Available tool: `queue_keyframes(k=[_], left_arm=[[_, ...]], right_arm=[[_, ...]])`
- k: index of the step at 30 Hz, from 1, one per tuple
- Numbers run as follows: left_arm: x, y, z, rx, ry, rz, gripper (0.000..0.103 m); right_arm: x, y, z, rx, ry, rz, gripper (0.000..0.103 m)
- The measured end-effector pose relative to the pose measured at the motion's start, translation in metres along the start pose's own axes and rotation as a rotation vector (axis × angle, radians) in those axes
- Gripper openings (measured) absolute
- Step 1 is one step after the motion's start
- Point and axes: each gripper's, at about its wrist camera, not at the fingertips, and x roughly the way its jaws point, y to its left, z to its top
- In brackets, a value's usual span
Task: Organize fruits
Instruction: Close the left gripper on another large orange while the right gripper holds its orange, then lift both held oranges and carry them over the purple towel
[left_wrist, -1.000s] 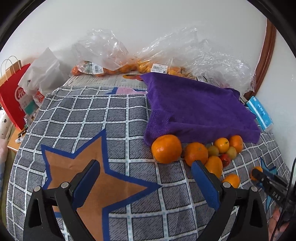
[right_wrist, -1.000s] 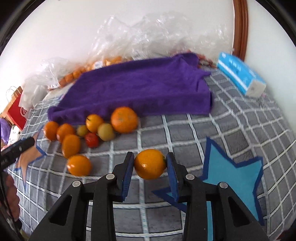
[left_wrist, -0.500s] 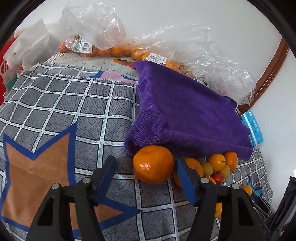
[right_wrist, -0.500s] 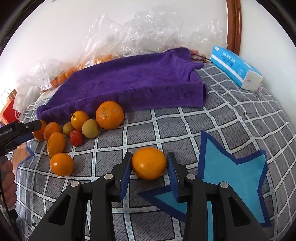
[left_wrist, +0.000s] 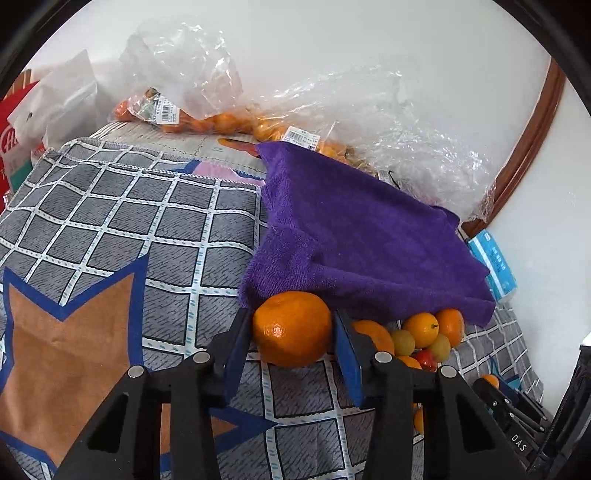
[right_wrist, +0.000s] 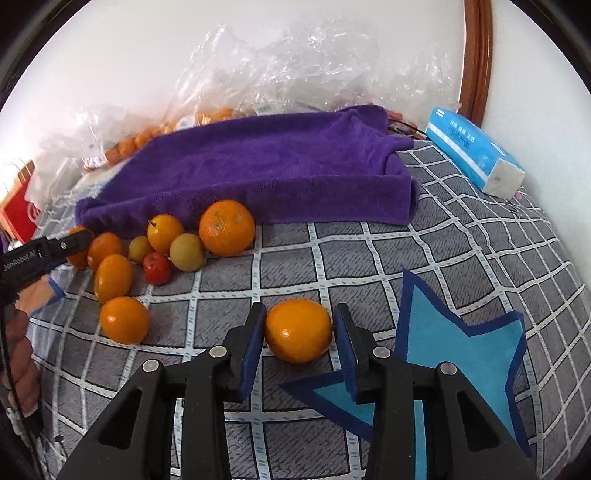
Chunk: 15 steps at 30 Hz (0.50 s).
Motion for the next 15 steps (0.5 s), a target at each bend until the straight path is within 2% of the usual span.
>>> queue_keyframes(k=[6,9,13,15], left_arm=[[-0.012,0.007,0.003,-0.047,-0.073,-0.012,0.042],[-0.009,0.010,0.004,-0.060,-0.057,-0.012,0.042],[-0.005,0.012,0.005,-0.070,-0.023,-0.025,0.042],[-0.006,0.013,0.005,-0.073,-0.028,-0.030,0.042]], right_arm=[[-0.007,-0.005,0.000,0.029,-0.033,0.024,0.036],[-0.006,-0.006,0.000,0.031,-0.031,0.036,0.036],[0.006,-0.003,0.001,0.019,0.042,0.044,0.036],[0.006,-0.001,0.000,0.008,0.035,0.038,0.036]])
